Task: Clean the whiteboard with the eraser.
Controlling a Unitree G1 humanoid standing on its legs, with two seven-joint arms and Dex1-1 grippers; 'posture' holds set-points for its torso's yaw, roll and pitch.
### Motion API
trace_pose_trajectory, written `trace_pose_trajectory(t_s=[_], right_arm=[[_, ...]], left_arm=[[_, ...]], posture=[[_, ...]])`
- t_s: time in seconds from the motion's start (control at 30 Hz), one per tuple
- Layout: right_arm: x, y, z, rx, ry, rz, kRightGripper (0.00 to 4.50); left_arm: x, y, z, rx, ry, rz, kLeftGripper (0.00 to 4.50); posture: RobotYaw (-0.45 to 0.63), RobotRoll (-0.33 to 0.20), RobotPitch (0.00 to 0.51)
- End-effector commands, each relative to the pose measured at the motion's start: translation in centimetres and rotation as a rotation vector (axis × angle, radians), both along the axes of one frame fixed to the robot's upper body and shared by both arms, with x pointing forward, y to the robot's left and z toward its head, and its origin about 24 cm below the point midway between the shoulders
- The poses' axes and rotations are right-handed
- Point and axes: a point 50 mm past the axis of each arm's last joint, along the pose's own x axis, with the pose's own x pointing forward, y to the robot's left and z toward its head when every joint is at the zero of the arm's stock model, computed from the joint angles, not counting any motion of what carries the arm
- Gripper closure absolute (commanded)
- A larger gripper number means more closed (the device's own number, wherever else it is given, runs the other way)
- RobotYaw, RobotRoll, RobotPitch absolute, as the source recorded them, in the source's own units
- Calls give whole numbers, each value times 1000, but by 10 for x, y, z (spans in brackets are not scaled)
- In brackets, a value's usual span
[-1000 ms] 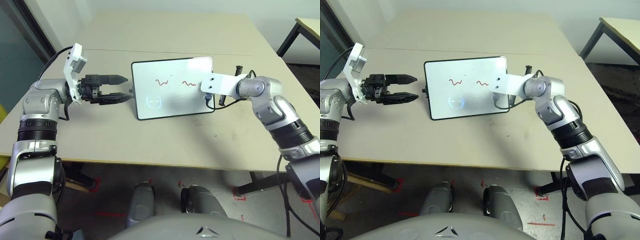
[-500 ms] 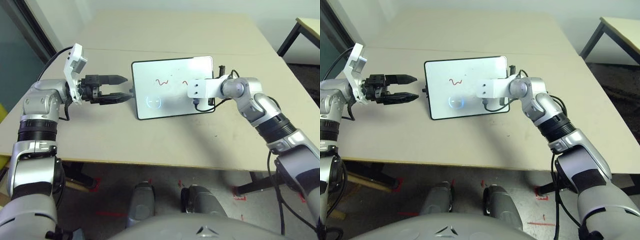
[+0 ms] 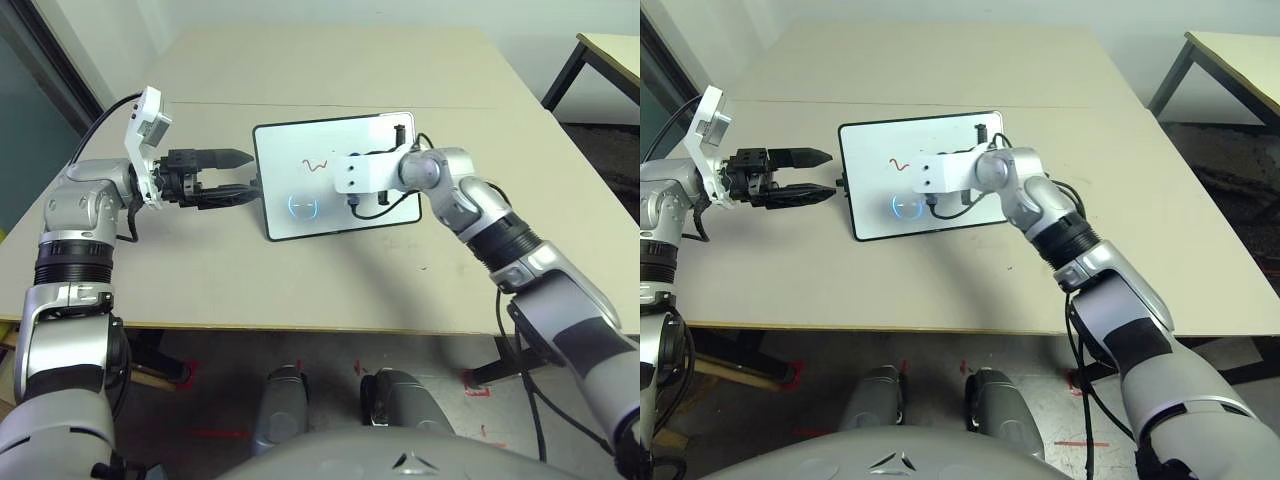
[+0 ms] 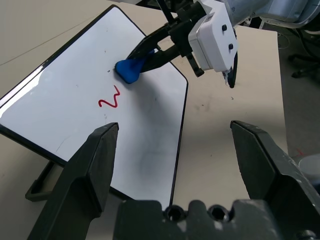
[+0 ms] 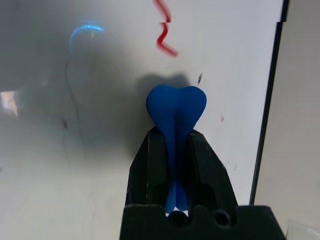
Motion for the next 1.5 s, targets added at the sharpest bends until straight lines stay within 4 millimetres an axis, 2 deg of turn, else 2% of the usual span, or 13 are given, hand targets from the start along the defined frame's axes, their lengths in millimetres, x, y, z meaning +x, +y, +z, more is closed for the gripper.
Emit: trace_pose_trajectory(t_s=[0.03, 0.4, 0.67, 0.9, 1.07, 1.3, 1.5], right_arm=[[3, -4, -4, -23, 8, -15, 4204], [-2, -49, -20, -66, 71, -107, 4204], [-11, -89, -21, -94, 95, -186, 4204], [-14, -112, -22, -117, 104, -242, 4204], [-12, -104, -20, -101, 94, -226, 4204], [-9, -74, -14, -71, 76, -150, 4204], [-3, -40, -7, -52, 43, -78, 4204]], left_arm=[[-2, 1, 2, 6, -7, 3, 0], [0, -2, 0, 4, -3, -6, 0], [2, -6, -1, 1, -1, -19, 0], [2, -6, -2, 2, 2, -24, 0], [3, -6, -2, 4, 2, -24, 0], [2, -5, -2, 3, 2, -20, 0], [0, -3, -1, -5, -3, -12, 0]], posture=[[265, 0, 37], [240, 0, 41], [229, 0, 42], [226, 0, 44], [226, 0, 42], [236, 0, 42], [251, 0, 43]])
